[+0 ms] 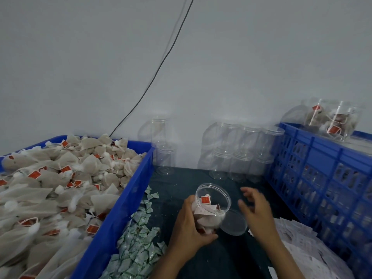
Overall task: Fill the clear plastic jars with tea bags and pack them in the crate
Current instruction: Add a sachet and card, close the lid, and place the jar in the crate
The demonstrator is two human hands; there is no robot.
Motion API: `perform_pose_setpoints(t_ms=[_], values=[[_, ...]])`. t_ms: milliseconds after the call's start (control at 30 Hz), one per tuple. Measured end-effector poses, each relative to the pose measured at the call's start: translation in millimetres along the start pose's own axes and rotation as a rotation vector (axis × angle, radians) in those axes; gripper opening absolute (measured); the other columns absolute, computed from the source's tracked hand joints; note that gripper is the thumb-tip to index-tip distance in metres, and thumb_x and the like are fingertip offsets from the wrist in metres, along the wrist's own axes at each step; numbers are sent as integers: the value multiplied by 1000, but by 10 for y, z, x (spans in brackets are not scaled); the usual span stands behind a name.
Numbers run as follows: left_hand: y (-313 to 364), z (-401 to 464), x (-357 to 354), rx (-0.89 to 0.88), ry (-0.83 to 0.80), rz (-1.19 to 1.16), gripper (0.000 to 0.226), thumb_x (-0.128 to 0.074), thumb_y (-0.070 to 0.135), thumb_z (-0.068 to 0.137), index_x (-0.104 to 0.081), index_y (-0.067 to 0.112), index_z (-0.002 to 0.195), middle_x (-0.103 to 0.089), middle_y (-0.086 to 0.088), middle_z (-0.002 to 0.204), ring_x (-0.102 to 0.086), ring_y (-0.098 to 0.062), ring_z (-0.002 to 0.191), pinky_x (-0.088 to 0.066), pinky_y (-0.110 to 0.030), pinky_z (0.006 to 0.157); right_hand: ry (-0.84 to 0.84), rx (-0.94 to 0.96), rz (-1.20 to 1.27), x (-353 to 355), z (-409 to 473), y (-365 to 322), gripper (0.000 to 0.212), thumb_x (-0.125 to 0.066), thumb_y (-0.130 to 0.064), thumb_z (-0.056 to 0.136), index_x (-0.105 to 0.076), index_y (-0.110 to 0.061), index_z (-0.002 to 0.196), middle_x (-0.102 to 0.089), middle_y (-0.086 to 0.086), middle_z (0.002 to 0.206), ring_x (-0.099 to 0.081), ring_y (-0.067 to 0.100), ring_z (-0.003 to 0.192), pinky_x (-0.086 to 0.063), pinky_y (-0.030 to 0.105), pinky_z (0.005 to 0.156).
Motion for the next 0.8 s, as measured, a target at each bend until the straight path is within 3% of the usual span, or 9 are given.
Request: perform_pose_setpoints(t_ms=[100, 200, 367, 467, 567, 667, 733, 800], values=[[-12, 6, 1, 8, 6, -9, 103, -89, 32, 52, -26, 47, 133, -48, 15, 131, -51, -2, 117, -51, -27, 93, -344, -59, -132, -219, -145, 279, 86, -73, -35, 82, -21, -22, 149, -26, -1, 145, -21, 21, 138, -21, 38, 115], [-18, 13, 18, 4, 31, -26, 97, -90, 29, 51, -31, 51, 125, -51, 16, 126, -55, 2, 111, -54, -20, 84, -421, -24, -256, -341, -163, 391, 107, -76, -41, 75, -2, -25, 151, -16, 3, 154, -15, 21, 142, -17, 35, 118], [-9, 25, 45, -6, 48, -13, 99, -91, 26, 52, -32, 46, 129, -51, 13, 128, -54, -3, 114, -54, -24, 88, -331, -80, -219, -354, -141, 431, 113, -80, -44, 70, -4, -26, 151, -29, 8, 146, -29, 24, 134, -26, 33, 110], [2, 17, 47, -13, 41, -7, 102, -91, 23, 53, -32, 42, 134, -49, 12, 130, -52, -1, 116, -53, -27, 92, -295, -13, -108, -266, -134, 360, 118, -87, -32, 62, -7, -33, 149, -30, 3, 138, -33, 19, 127, -31, 34, 108], [19, 15, 58, -37, 52, -1, 101, -91, 22, 52, -32, 52, 129, -45, 16, 130, -48, 7, 115, -49, -15, 89, -302, 48, 90, -143, -141, 236, 120, -88, -16, 59, -7, -46, 143, -35, -2, 131, -41, 11, 121, -36, 26, 104], [25, 15, 74, -63, 60, 2, 103, -91, 24, 51, -31, 61, 126, -43, 20, 128, -45, 13, 114, -48, -10, 86, -316, 35, 339, -2, -162, 131, 122, -90, -14, 60, -10, -52, 142, -44, -7, 126, -55, 2, 110, -46, 13, 88], [18, 16, 75, -76, 55, -16, 103, -91, 23, 52, -33, 60, 128, -42, 20, 127, -48, 11, 113, -53, -16, 84, -295, 8, 507, 67, -178, 51, 117, -91, -17, 59, -16, -52, 141, -48, -5, 127, -58, -1, 109, -48, 11, 84], [25, 25, 65, -90, 40, -17, 102, -91, 22, 53, -35, 60, 129, -40, 21, 126, -50, 7, 113, -55, -20, 82, -265, 11, 620, 83, -196, -54, 98, -82, -24, 65, -23, -49, 139, -51, 1, 127, -60, 2, 109, -51, 17, 87]])
Point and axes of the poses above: each hand's wrist, its own z-axis towards the middle knuckle, its own x-axis out of the back of the hand, y = z × x, the point moved 2 cm from there along z, towards the middle knuckle
